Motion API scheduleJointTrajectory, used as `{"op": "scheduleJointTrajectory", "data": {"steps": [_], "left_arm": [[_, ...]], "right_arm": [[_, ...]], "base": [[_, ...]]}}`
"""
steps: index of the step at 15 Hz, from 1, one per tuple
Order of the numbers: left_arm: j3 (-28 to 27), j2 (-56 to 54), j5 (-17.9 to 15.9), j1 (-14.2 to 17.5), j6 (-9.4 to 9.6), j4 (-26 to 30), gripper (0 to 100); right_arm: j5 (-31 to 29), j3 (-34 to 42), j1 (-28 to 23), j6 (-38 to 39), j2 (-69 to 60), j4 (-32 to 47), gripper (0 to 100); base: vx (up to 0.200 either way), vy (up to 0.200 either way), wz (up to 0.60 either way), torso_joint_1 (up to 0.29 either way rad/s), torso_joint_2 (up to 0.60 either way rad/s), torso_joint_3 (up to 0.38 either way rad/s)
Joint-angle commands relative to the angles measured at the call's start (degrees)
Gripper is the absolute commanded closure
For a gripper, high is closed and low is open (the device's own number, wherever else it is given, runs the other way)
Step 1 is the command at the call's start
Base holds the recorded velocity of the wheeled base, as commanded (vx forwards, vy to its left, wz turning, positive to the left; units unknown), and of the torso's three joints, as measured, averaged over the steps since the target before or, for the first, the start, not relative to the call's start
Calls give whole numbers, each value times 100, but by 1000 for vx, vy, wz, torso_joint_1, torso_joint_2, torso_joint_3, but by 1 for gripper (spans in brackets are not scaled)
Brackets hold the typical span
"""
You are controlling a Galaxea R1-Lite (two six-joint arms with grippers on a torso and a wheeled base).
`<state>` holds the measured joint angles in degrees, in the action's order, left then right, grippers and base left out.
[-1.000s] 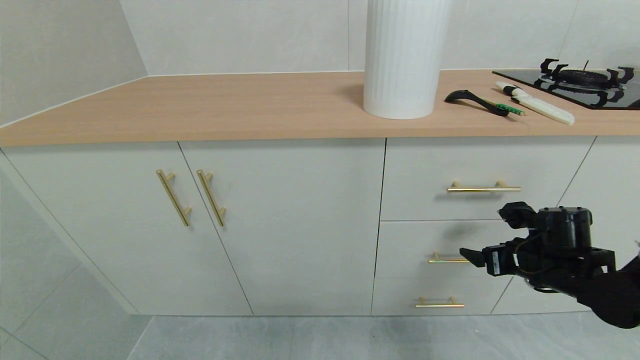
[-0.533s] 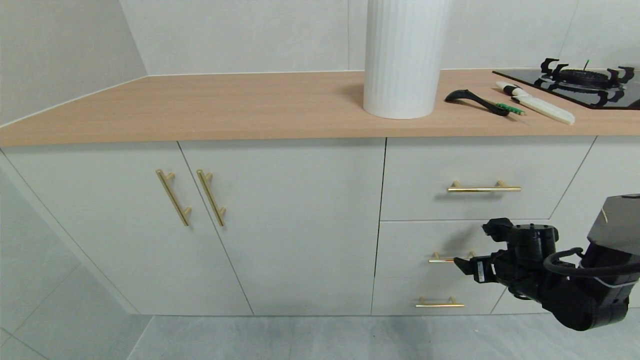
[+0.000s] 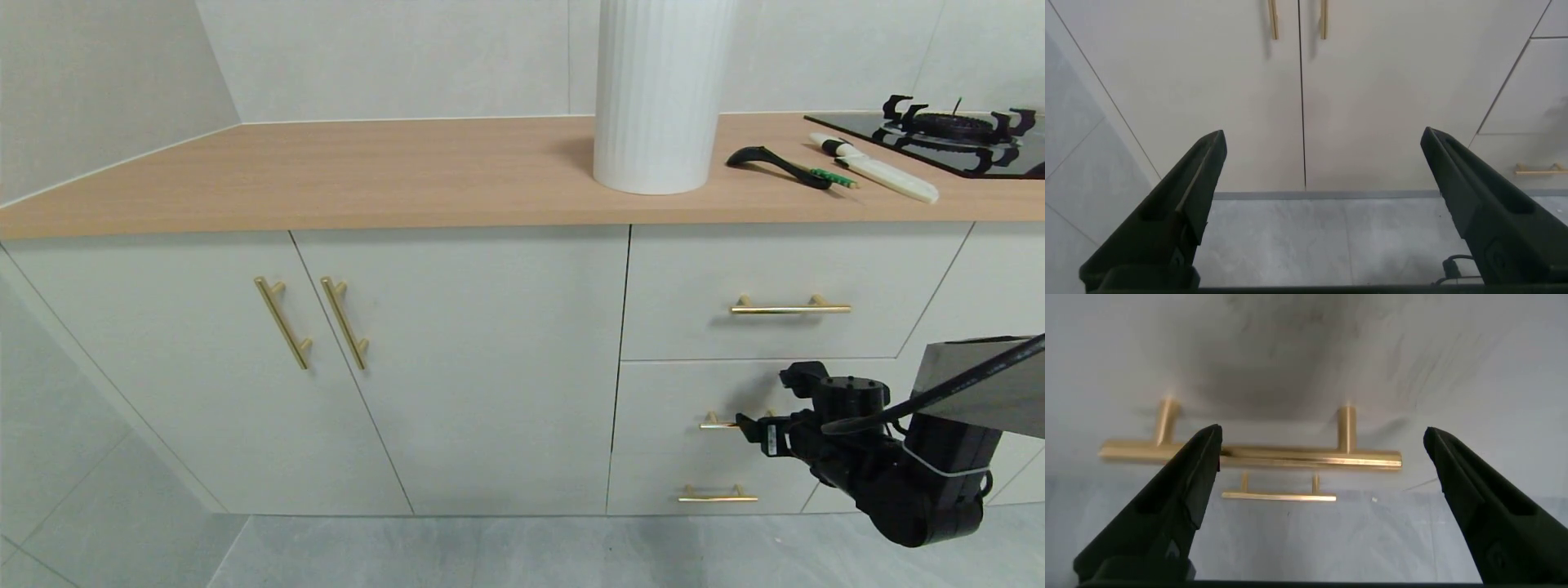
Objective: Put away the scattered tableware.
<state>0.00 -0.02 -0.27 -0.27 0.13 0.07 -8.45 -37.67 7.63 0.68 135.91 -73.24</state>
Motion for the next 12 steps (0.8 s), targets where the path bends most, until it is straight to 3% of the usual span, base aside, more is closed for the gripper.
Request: {"op": "scheduleJointTrajectory", "data": {"steps": [1, 12], "left_arm": [[0, 2, 0, 0, 4, 1, 0], [0, 2, 0, 0, 4, 1, 0]], "right_arm": [[-69, -118, 2, 20, 208, -6, 0], [-87, -153, 10, 81, 383, 47, 0]], "base": [[0, 0, 0, 0, 0, 0], [0, 0, 0, 0, 0, 0]]}}
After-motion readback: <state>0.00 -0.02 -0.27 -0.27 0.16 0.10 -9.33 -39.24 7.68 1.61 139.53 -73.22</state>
